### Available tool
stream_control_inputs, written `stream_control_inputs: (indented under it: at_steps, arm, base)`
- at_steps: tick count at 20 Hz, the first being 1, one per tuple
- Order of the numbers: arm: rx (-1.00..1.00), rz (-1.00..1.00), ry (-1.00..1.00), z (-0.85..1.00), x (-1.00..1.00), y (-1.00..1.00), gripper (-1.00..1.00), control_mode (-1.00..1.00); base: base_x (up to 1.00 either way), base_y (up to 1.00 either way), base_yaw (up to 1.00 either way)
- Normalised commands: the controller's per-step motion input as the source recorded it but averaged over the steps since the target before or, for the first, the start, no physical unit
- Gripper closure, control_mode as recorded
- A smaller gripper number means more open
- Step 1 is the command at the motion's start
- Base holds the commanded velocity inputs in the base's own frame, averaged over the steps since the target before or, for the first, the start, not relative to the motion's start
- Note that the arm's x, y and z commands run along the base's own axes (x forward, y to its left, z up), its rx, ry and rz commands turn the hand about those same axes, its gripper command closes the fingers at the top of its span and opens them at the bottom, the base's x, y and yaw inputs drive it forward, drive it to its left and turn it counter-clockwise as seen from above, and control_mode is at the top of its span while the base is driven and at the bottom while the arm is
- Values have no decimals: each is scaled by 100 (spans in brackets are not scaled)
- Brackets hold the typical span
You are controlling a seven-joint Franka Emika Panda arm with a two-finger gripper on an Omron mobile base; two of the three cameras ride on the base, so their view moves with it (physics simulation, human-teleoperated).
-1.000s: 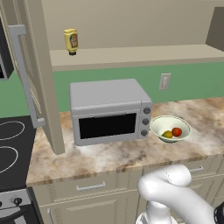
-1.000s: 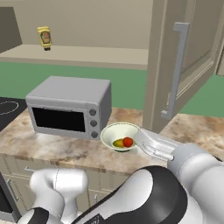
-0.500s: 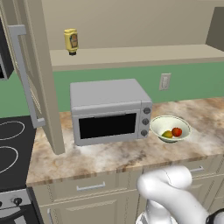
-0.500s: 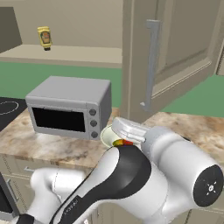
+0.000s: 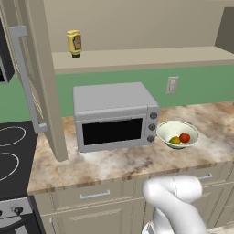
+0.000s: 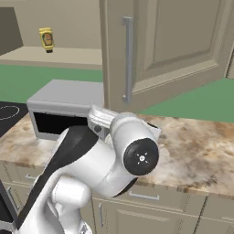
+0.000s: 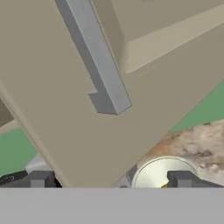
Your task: Open the cabinet. Pick the mango and apple from the cabinet and place them into the bowl. Then close the cabinet.
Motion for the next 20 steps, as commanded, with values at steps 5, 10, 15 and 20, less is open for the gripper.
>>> stream_control_inputs:
  at_steps: [5,10,15,20]
  arm:
    - [-1,-25,13,-5,100,17,-100,-100]
    - [3,-24,18,4,100,0,-100,-100]
    - [9,-16,5,1,100,-10,-100,-100]
    - [0,-8,-4,-25,100,-9,-100,-100]
  base:
    - [0,0,0]
    - [0,0,0]
    - [0,0,0]
    - [0,0,0]
